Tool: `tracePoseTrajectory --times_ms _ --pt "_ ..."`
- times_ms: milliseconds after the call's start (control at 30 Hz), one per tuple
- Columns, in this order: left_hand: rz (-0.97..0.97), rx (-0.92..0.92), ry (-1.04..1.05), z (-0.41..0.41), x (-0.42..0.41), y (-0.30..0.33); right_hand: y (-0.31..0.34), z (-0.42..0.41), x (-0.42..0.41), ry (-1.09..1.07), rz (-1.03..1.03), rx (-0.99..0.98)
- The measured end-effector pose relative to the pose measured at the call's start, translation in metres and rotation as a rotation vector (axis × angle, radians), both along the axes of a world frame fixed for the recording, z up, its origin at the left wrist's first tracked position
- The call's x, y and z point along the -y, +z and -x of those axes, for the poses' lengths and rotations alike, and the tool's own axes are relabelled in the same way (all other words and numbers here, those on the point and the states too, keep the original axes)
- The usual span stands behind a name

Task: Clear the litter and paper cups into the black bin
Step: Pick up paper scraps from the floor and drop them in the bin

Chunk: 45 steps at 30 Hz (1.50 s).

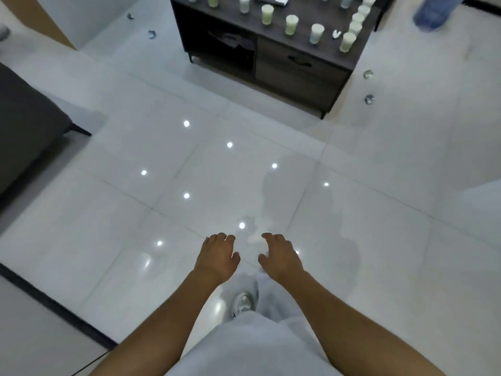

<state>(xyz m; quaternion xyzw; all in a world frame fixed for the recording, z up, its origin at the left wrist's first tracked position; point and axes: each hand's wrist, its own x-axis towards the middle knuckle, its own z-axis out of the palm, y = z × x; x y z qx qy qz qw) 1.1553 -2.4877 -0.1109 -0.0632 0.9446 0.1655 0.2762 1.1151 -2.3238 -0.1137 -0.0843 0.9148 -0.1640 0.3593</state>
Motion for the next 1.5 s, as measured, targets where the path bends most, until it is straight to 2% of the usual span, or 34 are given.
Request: tracePoseTrajectory --times_ms 200,467,800,1200,1500 --pt "-0.005 0.013 0.153 0.082 0.057 -0.008 -0.010 0.101 0.062 0.169 -0.013 0.006" --pt "0.003 -0.008 0.308 0.244 0.134 -0.002 -0.006 0.288 0.150 0.421 -0.048 -0.064" --pt "-0.028 -0.032 0.474 0.381 0.256 0.005 0.000 0.455 0.286 0.562 -0.071 -0.078" --pt "-0.048 -0.027 0.491 0.569 0.498 -0.004 -0.005 0.640 0.534 0.492 -0.023 -0.056" --pt "-0.042 0.012 0.472 0.714 0.633 -0.009 -0.010 0.785 0.655 0.449 -0.034 -0.002"
